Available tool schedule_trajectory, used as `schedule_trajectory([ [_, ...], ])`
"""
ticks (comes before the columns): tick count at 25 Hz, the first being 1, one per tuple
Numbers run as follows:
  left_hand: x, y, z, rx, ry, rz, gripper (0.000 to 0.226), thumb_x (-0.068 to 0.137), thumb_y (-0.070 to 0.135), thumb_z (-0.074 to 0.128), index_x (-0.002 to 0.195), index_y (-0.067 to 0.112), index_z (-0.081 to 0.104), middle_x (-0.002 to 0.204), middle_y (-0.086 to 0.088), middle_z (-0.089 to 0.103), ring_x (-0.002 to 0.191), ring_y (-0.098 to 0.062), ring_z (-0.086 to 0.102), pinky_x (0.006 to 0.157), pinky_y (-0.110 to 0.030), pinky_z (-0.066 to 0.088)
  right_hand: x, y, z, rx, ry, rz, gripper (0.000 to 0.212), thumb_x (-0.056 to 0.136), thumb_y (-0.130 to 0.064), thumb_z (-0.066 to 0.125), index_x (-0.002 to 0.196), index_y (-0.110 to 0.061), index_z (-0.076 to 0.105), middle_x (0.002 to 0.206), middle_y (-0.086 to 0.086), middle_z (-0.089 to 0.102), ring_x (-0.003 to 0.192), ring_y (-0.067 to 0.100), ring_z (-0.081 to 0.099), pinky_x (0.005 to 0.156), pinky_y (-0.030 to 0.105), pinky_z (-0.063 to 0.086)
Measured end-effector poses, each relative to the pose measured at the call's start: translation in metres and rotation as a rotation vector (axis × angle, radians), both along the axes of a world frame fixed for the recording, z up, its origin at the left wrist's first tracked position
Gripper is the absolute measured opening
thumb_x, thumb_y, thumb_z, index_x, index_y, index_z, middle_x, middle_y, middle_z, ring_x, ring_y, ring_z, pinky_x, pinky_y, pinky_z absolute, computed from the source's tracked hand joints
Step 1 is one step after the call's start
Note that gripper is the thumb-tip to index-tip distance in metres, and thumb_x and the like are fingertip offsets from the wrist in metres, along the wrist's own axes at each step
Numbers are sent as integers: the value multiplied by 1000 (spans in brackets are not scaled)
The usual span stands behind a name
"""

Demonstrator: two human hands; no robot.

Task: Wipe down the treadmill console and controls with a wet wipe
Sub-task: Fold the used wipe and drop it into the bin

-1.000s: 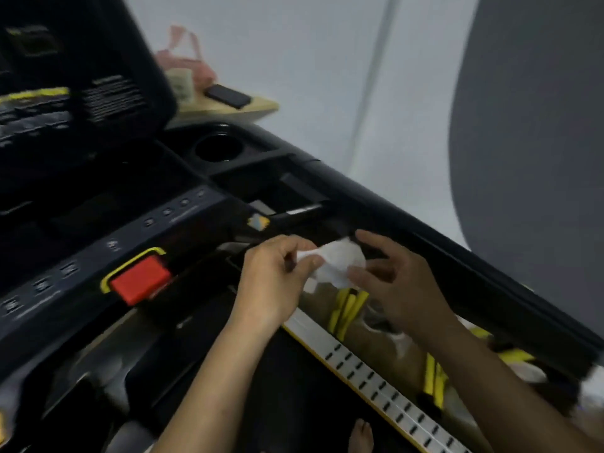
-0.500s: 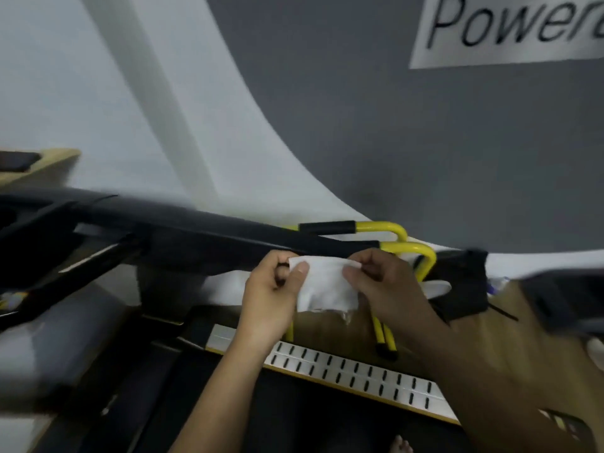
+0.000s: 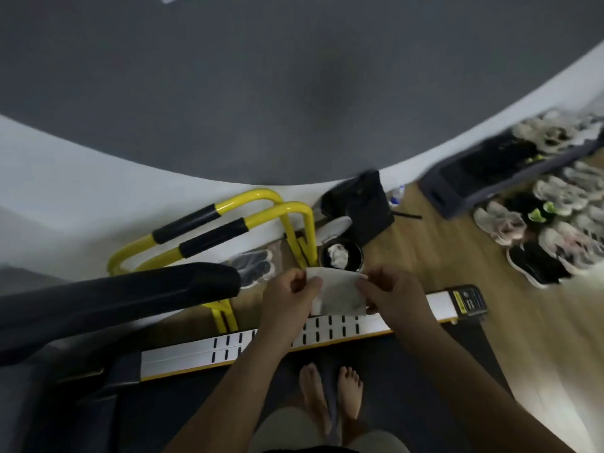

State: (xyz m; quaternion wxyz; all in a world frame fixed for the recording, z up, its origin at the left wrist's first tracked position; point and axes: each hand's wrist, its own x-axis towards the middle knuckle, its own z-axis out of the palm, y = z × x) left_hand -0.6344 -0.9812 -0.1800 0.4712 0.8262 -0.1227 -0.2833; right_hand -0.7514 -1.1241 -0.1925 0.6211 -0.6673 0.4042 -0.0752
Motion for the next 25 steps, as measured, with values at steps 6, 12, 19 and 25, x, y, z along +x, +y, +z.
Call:
schedule_trajectory([
  [6, -2, -61, -47, 60, 169, -188, 32, 90, 34, 63, 59, 25, 59, 44, 11, 46, 41, 0, 40, 39, -15, 30, -26, -35, -31, -106, 170, -173, 11, 88, -33, 67, 79, -25, 65, 59, -4, 67, 48, 8, 61, 43, 13, 41],
  [12, 34, -104, -116, 139, 277, -87, 21, 90, 25, 67, 70, 29, 66, 67, 3, 70, 66, -13, 66, 58, -26, 53, 24, -81, -101, -32, 280, -117, 4, 89, -20, 65, 86, -18, 65, 71, 3, 71, 57, 14, 69, 52, 29, 57],
  [19, 81, -154, -252, 206, 460, 147, 14, 92, 20, 67, 81, 11, 67, 63, -8, 60, 52, -18, 54, 51, -27, 43, 91, -141, -237, -13, 355, -77, 6, 87, -23, 69, 85, -18, 67, 62, -4, 68, 49, 3, 64, 44, 13, 44],
  [25, 126, -207, -393, 178, 533, 262, 3, 94, 19, 64, 91, 17, 63, 79, -6, 65, 64, -14, 59, 58, -26, 51, 152, -201, -382, -50, 398, -23, 6, 87, -35, 66, 85, -29, 65, 71, -9, 68, 60, 1, 64, 49, 10, 42],
])
